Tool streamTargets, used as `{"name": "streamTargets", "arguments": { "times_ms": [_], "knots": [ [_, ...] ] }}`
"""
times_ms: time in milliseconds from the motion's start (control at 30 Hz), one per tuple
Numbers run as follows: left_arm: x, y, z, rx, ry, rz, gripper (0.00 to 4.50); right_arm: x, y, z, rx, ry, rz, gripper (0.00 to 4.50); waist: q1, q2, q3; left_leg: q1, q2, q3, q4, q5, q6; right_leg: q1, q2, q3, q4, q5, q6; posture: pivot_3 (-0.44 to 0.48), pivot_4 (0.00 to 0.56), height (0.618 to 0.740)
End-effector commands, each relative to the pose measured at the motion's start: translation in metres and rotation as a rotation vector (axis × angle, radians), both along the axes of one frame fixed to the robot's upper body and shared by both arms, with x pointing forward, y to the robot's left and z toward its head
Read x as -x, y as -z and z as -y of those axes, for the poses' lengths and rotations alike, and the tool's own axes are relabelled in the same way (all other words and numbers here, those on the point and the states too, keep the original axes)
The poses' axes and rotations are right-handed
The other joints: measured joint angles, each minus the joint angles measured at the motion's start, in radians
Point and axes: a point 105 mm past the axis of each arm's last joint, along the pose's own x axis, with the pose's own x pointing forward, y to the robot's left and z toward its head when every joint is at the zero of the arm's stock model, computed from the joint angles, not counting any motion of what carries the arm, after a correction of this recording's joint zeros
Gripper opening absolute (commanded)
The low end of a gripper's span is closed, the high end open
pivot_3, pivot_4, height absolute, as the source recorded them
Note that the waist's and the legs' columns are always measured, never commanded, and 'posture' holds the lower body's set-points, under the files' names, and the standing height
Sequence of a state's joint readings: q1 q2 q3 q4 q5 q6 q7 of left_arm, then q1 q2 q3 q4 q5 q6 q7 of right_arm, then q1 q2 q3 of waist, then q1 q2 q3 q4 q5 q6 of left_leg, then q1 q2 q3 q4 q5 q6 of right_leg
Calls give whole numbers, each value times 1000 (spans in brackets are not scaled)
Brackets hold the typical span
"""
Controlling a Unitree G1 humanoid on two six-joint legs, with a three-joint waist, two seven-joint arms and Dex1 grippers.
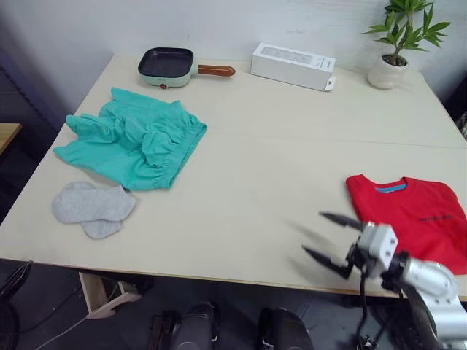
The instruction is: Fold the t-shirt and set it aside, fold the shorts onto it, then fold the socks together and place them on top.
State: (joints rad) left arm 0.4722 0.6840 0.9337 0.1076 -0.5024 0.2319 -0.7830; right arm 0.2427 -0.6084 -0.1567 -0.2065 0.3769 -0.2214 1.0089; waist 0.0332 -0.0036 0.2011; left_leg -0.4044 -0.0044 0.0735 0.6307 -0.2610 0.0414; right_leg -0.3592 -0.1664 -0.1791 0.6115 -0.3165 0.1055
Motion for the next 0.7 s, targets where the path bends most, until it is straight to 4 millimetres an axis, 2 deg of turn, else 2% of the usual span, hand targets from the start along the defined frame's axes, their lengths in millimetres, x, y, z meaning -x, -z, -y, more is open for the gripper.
{"name": "streamTargets", "arguments": {
  "times_ms": [33, 100, 233, 333, 400, 500, 600, 700],
  "knots": [
    [-35, -39, 36, -9, 209, 87, 4500, 11, -18, -7, -28, -4, 98, 4482, 1, -2, -1, 0, 0, 0, 0, 0, 0, 0, 1, 3, -2, 0, -1, 0, 150, 740],
    [-57, -49, 52, -40, 301, 83, 4500, 12, -16, -8, -24, 20, 96, 4482, 3, -2, -1, -1, 1, 0, 0, 1, 0, 1, 3, 9, -3, 1, -4, 0, 150, 740],
    [-117, -68, 87, -121, 446, 43, 4500, 7, -21, -8, -42, 58, 118, 4482, 2, -3, -3, -1, 4, 0, -2, 1, -1, 1, 17, 32, -11, -2, -8, 0, 150, 740],
    [-149, -67, 112, -159, 558, 0, 4500, 1, -29, -12, -61, 62, 143, 4482, -11, -2, -2, 0, 2, 3, -5, 2, -4, -3, 18, 40, -10, 3, -3, 0, 150, 740],
    [-170, -63, 129, -190, 643, -49, 4500, -4, -33, -16, -72, 57, 158, 4482, -15, -3, -2, 0, 1, 10, -5, 2, -9, -10, 19, 44, 0, 3, -1, 0, 150, 740],
    [-184, -49, 147, -185, 753, -179, 4500, -9, -36, -20, -67, 42, 165, 4482, -23, -3, -3, 0, 3, 21, -7, 6, -6, -17, 29, 44, 9, 2, 0, 0, 150, 740],
    [-203, -47, 149, -298, 773, -200, 4500, -13, -31, -20, -9, -4, 163, 4482, -30, -4, -2, 0, 5, 23, -5, 5, -5, -18, 33, 46, 8, 2, 0, 0, 150, 740],
    [-213, -34, 154, -326, 828, -245, 3866, -20, -33, -13, 3, 23, 172, 4500, -33, -6, -1, -1, 6, 25, 0, 4, -3, -17, 32, 48, 9, 1, 1, 0, 150, 740]
  ]
}}
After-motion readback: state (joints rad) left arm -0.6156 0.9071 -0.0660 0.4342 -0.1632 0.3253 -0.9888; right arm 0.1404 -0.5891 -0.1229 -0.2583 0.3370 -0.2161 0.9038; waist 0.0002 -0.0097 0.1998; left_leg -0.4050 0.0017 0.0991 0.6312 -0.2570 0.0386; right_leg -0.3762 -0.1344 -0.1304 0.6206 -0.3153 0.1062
